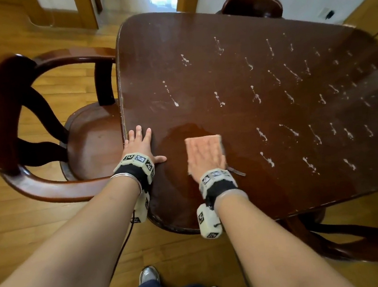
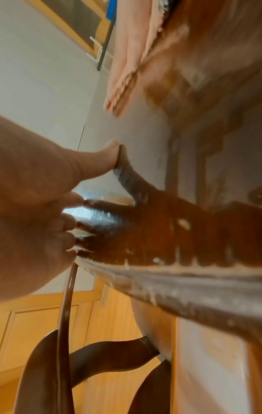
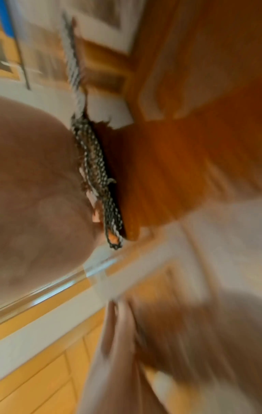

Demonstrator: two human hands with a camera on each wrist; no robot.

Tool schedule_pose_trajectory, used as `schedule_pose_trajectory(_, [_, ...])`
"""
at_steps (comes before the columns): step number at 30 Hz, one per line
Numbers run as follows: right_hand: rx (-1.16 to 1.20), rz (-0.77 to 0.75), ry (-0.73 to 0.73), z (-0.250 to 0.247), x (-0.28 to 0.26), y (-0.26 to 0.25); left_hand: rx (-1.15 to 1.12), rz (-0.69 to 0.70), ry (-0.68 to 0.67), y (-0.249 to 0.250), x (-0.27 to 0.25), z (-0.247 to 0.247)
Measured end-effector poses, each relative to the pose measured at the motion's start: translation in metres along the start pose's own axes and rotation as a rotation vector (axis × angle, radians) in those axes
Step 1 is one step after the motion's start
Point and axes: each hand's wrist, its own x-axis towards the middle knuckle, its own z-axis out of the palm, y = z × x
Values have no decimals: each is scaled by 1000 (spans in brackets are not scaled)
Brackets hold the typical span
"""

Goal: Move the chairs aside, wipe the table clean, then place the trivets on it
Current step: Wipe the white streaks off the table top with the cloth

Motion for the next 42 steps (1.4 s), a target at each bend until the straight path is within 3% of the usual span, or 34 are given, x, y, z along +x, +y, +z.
schedule_pose_trajectory(2, [-73, -133, 2, 12, -10, -13, -9, 2, 0, -2, 4, -4])
schedule_pose_trajectory(4, [-118, -170, 13, 16, -18, 3, -15, 6, 13, -1, 9, -10])
schedule_pose_trajectory(9, [-4, 110, -17, -8, -10, 65, -53, 18, 19, 6, 24, -22])
schedule_pose_trajectory(12, [58, 163, -29, -26, 18, 52, -60, 11, 23, 8, 32, -23])
schedule_pose_trajectory(17, [-19, -60, 0, -28, 49, -12, -86, -10, 4, 8, 35, -22])
schedule_pose_trajectory(21, [-194, -254, 31, -9, 18, 11, -71, -24, 2, 8, 34, -23])
schedule_pose_trajectory(25, [-242, -141, 18, -36, 38, 55, -74, -29, -1, 10, 35, -25])
schedule_pose_trajectory(29, [-187, -65, 8, -59, 78, 23, -76, -29, -10, 10, 37, -25])
schedule_pose_trajectory(32, [-181, -209, 29, -41, 67, -16, -63, -30, -8, 8, 38, -25])
schedule_pose_trajectory(35, [-264, -355, 41, -25, 39, -16, -53, -27, -10, 8, 37, -25])
schedule_pose_trajectory(39, [-332, -283, 95, -51, 42, 17, -59, -25, -5, 8, 35, -26])
schedule_pose_trajectory(42, [-517, -307, 151, -70, 61, 18, -73, -24, 2, 8, 34, -26])
